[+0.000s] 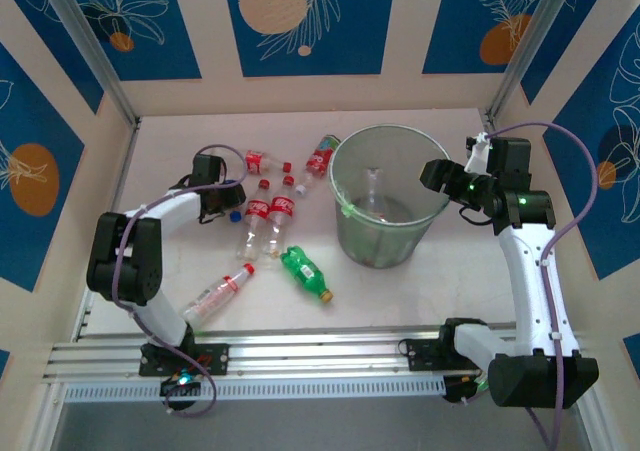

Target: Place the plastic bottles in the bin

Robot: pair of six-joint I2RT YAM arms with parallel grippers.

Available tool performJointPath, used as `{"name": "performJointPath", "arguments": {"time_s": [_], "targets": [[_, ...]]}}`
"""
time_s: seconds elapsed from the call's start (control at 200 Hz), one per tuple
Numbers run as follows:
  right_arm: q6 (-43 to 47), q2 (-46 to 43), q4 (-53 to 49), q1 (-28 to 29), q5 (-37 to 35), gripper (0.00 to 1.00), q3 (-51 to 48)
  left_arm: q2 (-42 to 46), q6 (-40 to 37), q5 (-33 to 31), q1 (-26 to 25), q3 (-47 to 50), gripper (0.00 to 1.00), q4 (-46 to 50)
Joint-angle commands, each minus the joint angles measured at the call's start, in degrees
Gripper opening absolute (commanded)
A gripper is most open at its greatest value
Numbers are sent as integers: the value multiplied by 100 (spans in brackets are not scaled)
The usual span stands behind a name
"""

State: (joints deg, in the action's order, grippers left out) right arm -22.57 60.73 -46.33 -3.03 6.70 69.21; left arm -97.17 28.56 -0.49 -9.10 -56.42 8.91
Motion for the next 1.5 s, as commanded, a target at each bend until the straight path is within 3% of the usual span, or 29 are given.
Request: {"name": "performJointPath", "arguments": {"time_s": [0.0,0.44,0.64,0.915,1.14,1.306,1.496], "targets": [[6,-139,-52,28,316,74,-86,82,-79,-172,40,28,55,217],[8,-114,-58,100,271,74,-53,2073,-381,-287,-26,-103,57,961],[7,-79,-51,239,203,74,-10,2525,-789,-179,-635,-1090,57,1500],[-36,-67,-148,440,97,72,4,2193,-1453,-579,-2298,-3005,54,1780],[-93,-96,-114,637,-44,72,25,1642,-1398,-318,-3452,-3804,53,1302],[-75,-85,-154,656,-99,72,75,1097,-1090,147,-3984,-3929,53,1055],[-49,-52,-152,665,-123,72,94,399,-913,587,-4252,-4126,52,1099]]}}
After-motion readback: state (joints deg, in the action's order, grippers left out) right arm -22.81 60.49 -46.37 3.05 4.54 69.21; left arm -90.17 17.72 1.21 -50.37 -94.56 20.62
